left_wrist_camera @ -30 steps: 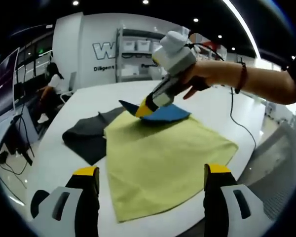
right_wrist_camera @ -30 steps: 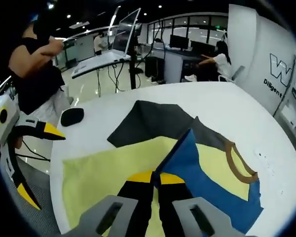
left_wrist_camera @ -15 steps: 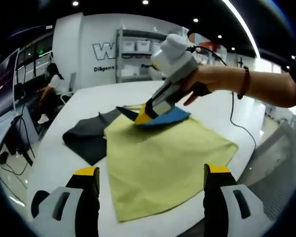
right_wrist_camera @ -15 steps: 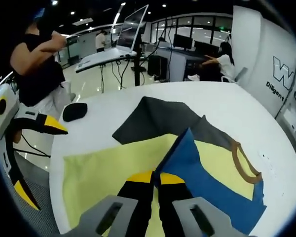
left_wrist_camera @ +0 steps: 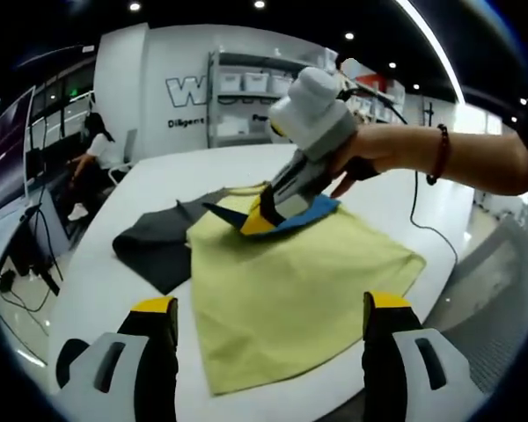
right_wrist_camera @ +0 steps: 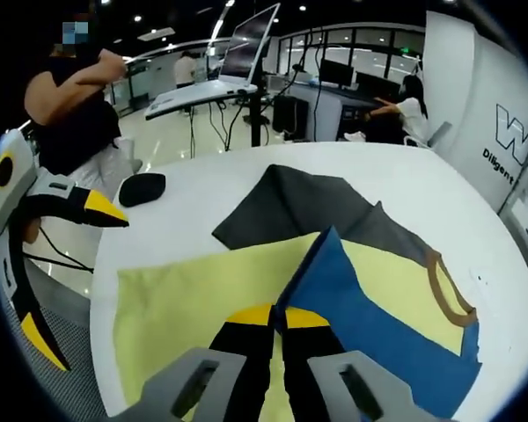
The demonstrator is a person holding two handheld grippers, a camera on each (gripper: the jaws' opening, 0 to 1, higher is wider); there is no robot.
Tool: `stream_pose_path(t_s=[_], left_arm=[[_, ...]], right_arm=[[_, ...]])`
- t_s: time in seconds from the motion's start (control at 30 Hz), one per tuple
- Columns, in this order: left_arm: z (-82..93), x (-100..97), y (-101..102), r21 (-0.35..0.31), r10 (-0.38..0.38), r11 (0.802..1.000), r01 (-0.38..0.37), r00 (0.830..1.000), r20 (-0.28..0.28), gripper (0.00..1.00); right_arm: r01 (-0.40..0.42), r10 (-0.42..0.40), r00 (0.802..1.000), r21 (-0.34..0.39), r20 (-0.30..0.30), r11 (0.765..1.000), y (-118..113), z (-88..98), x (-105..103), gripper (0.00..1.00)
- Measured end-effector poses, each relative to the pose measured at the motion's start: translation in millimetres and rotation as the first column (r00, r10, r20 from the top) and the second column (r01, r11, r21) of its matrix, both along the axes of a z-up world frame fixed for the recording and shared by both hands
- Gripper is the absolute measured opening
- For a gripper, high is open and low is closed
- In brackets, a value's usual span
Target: Fold the garment on the visible template until the final outline fits inside the template.
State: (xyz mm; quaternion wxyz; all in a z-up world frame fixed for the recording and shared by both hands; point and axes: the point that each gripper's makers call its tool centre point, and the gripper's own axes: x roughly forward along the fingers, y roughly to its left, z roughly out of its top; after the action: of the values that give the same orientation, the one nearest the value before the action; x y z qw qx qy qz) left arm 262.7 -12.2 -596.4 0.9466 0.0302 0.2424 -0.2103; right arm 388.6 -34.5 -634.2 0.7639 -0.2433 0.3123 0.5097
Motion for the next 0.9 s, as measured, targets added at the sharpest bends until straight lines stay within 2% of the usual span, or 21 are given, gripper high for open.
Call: stream_pose_path(t_s=[0.17,0.27,0.4,0.57,0.7,0.8,0.9], left_arm=[[-0.4,-0.2,0.0,0.001,0.0,1.0,0.0,1.0,-0.002,0.84],[0.2,0.2,0.5,-0.002,0.004,1.0,-0.004,1.0,0.0,0.84],[0.0,0.0,1.0,0.003,0.004,1.0,-0.004,1.0,-0.002,0.84],[0.1,1.1,3.5,0.015,0.015,1.0,-0.015,1.0,0.001,0.89],[1.0,2.5,6.7,0.036,0.03,0.999,-0.03,1.0,0.011,0.96],[1.2,3.5,9.4,0.051,0.039,0.998,-0.04,0.999,0.015,0.99],[1.7,3.6,10.2,0.053,0.042,0.998,-0.043,0.999,0.016,0.99]], right_arm=[[0.011,-0.011,1.0,0.02,0.001,1.0,1.9,-3.3,3.6,0.0],[0.098,-0.092,0.994,0.114,-0.055,0.989,7.1,2.7,6.2,0.0],[0.179,-0.161,0.981,0.183,-0.107,0.967,3.9,10.7,12.6,0.17],[0.267,-0.253,0.963,0.195,-0.092,0.944,-15.9,20.0,29.8,0.33],[0.345,-0.331,0.938,0.193,-0.105,0.919,-37.7,22.9,41.5,0.54],[0.403,-0.387,0.915,0.198,-0.116,0.893,-55.6,22.4,48.6,0.64],[0.432,-0.416,0.901,0.196,-0.118,0.88,-69.0,21.0,52.2,0.7]])
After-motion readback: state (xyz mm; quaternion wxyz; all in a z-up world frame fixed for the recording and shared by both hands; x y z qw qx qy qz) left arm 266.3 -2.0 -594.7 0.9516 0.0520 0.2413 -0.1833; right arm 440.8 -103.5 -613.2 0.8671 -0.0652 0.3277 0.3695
